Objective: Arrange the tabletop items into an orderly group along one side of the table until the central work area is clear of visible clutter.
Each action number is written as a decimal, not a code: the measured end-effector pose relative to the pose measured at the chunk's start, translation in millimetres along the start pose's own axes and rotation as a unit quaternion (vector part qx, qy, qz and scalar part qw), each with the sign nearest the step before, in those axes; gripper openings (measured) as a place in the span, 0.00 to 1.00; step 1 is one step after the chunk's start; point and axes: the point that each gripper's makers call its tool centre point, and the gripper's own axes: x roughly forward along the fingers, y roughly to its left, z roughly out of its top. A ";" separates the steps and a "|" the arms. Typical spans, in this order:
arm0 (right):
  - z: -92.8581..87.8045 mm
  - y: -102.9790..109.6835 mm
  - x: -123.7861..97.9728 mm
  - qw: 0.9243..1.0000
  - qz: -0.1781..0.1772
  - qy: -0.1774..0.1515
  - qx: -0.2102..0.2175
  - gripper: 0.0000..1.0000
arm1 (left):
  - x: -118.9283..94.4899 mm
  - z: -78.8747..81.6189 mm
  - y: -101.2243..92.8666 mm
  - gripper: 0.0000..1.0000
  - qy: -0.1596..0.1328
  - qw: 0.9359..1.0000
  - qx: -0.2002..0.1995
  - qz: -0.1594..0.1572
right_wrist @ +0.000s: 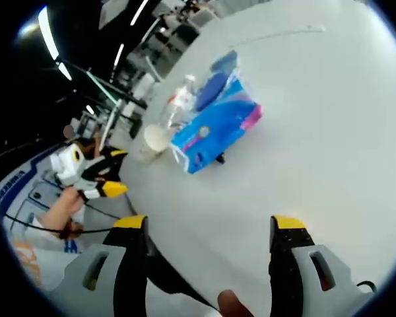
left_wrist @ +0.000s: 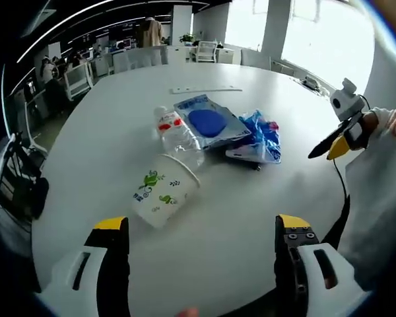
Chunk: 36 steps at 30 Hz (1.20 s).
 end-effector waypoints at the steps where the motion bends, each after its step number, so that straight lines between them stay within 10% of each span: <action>1: -0.3 0.3 0.0 1.000 0.001 0.000 0.000 0.73 | 0.2 -0.1 -0.3 0.93 0.000 1.000 -0.001 0.000; 36: -4.8 1.6 0.2 0.999 0.004 0.011 -0.034 0.70 | 5.5 -3.0 -0.6 0.92 -0.008 0.999 -0.019 0.030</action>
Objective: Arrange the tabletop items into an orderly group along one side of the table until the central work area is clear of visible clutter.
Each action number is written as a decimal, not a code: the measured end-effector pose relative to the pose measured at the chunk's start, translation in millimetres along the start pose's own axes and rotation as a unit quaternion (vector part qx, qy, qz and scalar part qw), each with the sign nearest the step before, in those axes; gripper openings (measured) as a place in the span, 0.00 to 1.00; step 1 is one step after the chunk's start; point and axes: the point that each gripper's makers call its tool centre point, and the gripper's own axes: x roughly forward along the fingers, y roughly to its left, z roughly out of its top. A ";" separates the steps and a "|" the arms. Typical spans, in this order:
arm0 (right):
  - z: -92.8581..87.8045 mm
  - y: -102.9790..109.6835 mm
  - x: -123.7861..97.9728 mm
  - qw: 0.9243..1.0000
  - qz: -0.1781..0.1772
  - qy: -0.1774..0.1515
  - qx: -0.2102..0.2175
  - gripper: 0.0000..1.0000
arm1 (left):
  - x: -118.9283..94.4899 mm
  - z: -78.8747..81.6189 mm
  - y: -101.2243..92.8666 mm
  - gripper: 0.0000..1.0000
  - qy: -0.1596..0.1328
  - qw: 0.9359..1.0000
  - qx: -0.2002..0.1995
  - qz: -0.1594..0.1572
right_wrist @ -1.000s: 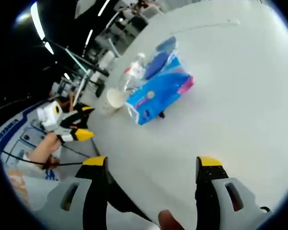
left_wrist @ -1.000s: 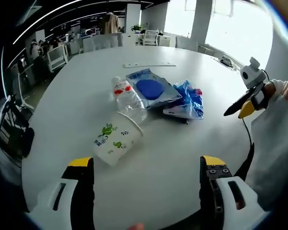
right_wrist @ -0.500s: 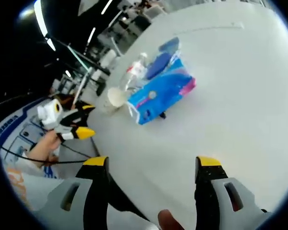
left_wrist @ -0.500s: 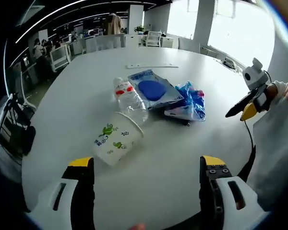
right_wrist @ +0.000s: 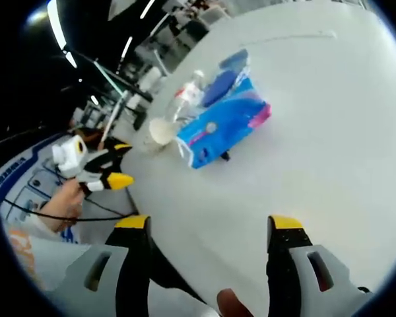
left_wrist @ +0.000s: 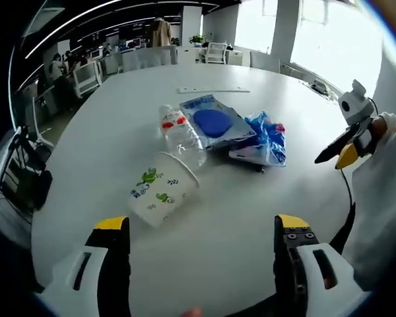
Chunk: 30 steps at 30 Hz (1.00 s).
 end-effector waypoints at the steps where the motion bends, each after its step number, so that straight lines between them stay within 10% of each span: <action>1: -0.5 0.1 0.0 1.000 0.001 0.001 0.000 0.70 | -0.3 0.6 0.9 0.92 -0.001 1.000 -0.001 0.002; 30: 16.0 -15.4 -16.0 0.999 -0.014 -0.024 -0.026 0.65 | 10.3 -7.9 -25.5 0.87 0.020 0.999 -0.024 0.008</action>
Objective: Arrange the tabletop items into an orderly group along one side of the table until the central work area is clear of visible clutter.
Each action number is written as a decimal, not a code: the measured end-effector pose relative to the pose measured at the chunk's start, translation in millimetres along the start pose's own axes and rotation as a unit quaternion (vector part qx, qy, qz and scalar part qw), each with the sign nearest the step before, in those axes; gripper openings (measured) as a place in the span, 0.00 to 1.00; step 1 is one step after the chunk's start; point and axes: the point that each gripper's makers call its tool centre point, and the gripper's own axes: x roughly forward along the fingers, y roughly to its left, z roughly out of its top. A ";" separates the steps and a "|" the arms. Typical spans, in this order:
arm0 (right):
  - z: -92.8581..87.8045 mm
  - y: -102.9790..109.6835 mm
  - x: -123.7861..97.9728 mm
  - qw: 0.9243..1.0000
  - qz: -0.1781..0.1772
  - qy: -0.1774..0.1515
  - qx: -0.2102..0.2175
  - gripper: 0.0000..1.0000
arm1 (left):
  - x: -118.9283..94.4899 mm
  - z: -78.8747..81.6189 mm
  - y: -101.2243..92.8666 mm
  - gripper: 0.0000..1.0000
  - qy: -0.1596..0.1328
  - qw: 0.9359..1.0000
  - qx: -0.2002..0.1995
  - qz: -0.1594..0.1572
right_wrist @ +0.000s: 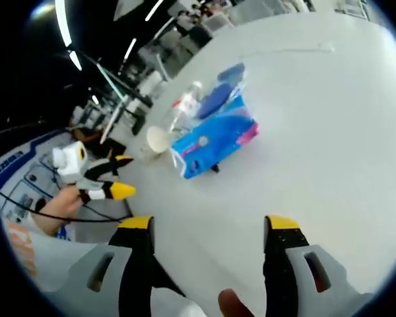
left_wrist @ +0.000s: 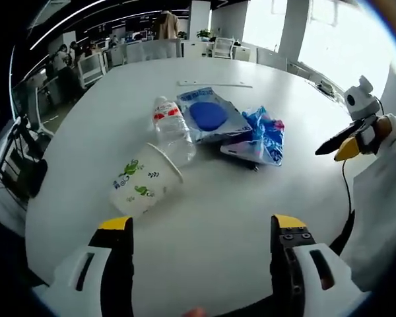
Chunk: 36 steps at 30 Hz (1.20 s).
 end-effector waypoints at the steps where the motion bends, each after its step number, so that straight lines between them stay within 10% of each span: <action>1: 1.1 -1.4 -0.8 1.000 -0.003 -0.002 -0.003 0.65 | -0.1 0.1 -0.6 0.87 0.000 1.000 -0.001 0.000; 36: 50.6 -17.1 -12.6 0.996 -0.010 -0.050 -0.070 0.43 | 17.9 59.6 -53.5 0.56 -0.096 0.992 -0.056 -0.050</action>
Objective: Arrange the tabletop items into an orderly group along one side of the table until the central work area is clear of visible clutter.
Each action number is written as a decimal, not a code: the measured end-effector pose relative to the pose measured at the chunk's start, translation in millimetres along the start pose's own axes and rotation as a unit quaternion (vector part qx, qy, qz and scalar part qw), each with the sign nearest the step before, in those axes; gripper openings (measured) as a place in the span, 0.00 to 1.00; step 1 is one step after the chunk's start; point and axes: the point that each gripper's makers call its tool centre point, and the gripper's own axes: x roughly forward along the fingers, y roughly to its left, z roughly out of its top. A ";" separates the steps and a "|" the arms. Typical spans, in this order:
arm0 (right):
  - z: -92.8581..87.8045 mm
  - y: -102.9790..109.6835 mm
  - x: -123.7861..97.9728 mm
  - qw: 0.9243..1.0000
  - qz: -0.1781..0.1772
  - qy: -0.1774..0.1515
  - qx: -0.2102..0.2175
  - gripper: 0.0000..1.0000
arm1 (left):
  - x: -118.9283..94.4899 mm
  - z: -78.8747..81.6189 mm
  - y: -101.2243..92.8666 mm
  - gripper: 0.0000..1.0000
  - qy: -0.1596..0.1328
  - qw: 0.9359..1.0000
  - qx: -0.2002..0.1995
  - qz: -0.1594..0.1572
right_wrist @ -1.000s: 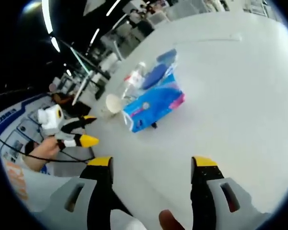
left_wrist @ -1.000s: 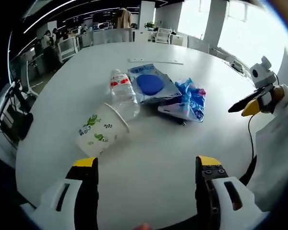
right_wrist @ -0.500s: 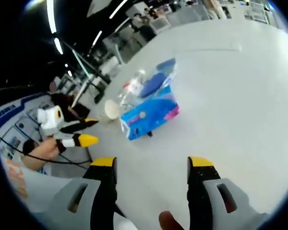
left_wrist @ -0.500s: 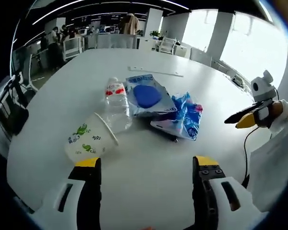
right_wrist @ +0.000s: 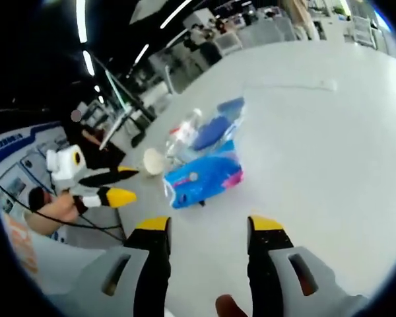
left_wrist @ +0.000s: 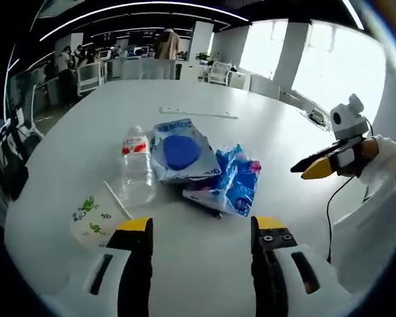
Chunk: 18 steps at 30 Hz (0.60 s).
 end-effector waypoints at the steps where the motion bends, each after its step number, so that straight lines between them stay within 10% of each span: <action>1: 1.4 -0.5 0.5 1.000 0.000 -0.001 -0.003 0.42 | 1.1 1.2 -2.0 0.54 -0.003 1.000 -0.006 -0.004; 18: 35.7 -25.6 14.0 0.998 -0.023 -0.001 -0.055 0.30 | 25.7 -4.1 -25.4 0.42 0.023 0.999 -0.043 -0.023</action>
